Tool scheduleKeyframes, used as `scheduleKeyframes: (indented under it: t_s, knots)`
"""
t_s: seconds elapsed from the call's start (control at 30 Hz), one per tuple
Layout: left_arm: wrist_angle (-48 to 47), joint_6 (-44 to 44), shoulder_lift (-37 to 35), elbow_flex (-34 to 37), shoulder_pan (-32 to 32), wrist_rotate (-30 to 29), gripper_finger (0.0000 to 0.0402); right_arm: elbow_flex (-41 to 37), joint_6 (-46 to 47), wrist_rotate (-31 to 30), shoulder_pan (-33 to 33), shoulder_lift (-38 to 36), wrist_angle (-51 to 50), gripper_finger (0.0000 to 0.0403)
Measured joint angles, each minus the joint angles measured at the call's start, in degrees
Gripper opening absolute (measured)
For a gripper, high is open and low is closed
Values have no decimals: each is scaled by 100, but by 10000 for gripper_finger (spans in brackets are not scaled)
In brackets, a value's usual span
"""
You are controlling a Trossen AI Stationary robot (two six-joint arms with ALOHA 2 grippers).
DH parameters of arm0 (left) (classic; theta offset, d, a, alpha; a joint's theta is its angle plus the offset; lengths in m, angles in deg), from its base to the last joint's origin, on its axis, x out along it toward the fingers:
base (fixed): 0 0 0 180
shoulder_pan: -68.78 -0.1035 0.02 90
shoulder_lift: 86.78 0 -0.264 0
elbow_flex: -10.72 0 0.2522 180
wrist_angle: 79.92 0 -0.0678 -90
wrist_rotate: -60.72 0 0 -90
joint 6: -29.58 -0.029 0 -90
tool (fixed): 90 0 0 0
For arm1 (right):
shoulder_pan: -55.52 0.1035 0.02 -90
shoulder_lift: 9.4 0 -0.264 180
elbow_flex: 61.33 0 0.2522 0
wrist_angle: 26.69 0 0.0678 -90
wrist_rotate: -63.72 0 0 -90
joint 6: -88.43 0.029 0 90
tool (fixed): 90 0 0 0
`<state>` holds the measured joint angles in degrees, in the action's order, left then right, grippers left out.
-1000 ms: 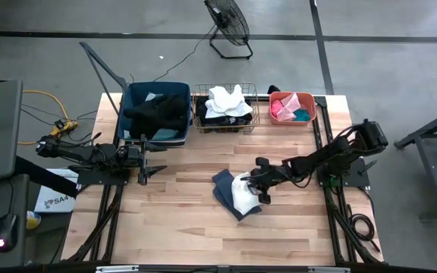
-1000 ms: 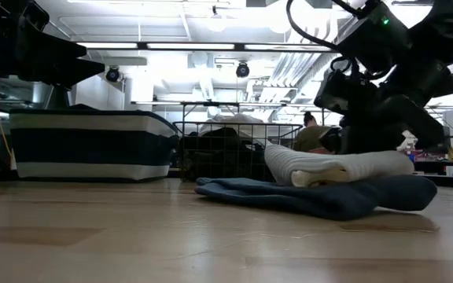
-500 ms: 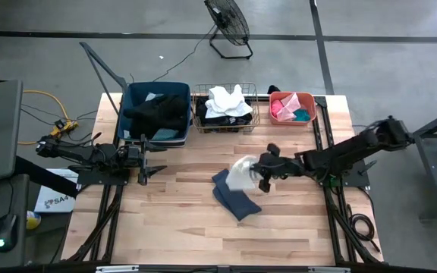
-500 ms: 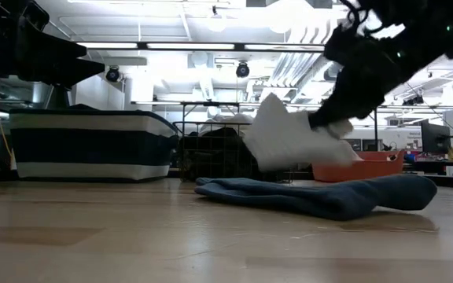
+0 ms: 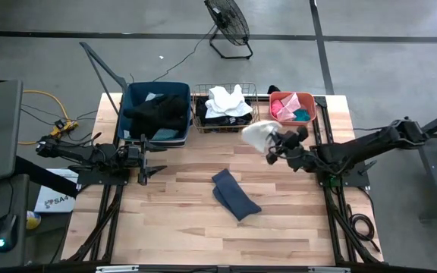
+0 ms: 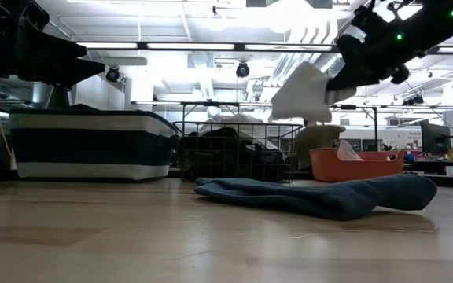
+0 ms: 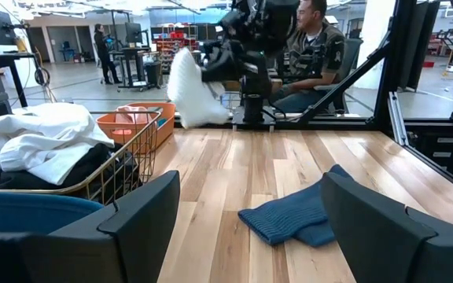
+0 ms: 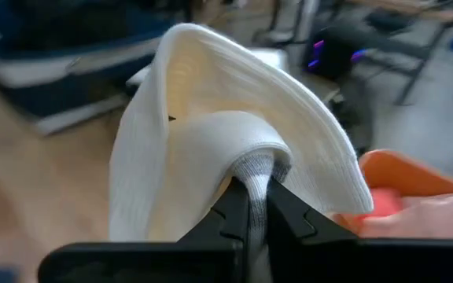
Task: Pick & Place Cloths
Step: Put the white sock into the orange bin
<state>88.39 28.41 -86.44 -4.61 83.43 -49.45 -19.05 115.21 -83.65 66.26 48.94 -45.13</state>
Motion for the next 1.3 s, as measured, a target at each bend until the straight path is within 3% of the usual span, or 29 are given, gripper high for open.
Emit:
scheduleKeyframes:
  t_s: [0.4,0.67,1.07,1.3]
  knots:
    - [0,0,0,0,0,-2,300,4,-207,-1250,-951,-419,-64,11]
    - [0,0,2,0,-2,-2,300,4,-776,-1452,-2110,-417,-124,11]
    - [0,-2,2,0,0,-2,300,4,-129,-662,-3744,-342,-1364,11]
    - [0,-2,0,0,-2,0,300,4,-85,107,-4373,-14,-1403,11]
